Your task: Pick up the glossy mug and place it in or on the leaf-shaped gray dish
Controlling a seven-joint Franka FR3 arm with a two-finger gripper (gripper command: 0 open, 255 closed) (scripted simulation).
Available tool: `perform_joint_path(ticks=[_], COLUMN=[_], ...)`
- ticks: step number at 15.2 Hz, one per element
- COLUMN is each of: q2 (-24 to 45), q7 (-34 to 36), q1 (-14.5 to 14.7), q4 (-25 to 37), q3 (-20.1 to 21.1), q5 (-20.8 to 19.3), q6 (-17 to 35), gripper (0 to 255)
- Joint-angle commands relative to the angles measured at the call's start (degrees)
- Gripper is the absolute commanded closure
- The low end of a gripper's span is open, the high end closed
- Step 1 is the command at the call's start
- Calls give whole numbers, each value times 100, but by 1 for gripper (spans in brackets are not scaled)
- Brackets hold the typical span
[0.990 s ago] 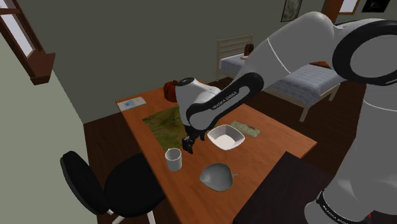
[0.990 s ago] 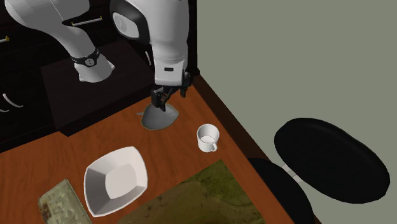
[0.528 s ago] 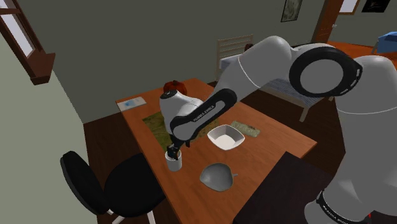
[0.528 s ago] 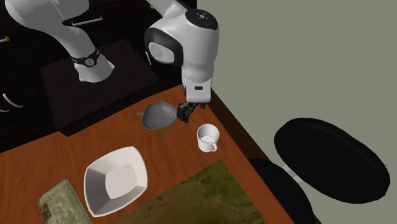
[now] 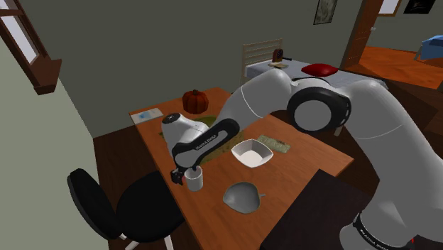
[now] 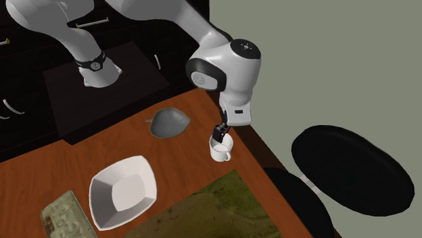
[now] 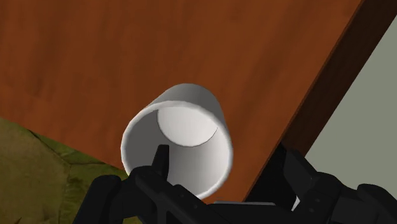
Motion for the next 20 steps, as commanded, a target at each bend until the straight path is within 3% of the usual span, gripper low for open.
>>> perform_joint_path(ticks=[1,14,15,20], q2=[177,477,477,477], q7=[2,27,27,27], q1=[29,51,51,51], q4=[158,226,226,226], q3=[-22,-76,-76,-76], q5=[-21,-73,-73,-73], q6=[30,263,263,263], gripper=[0,0,255,255])
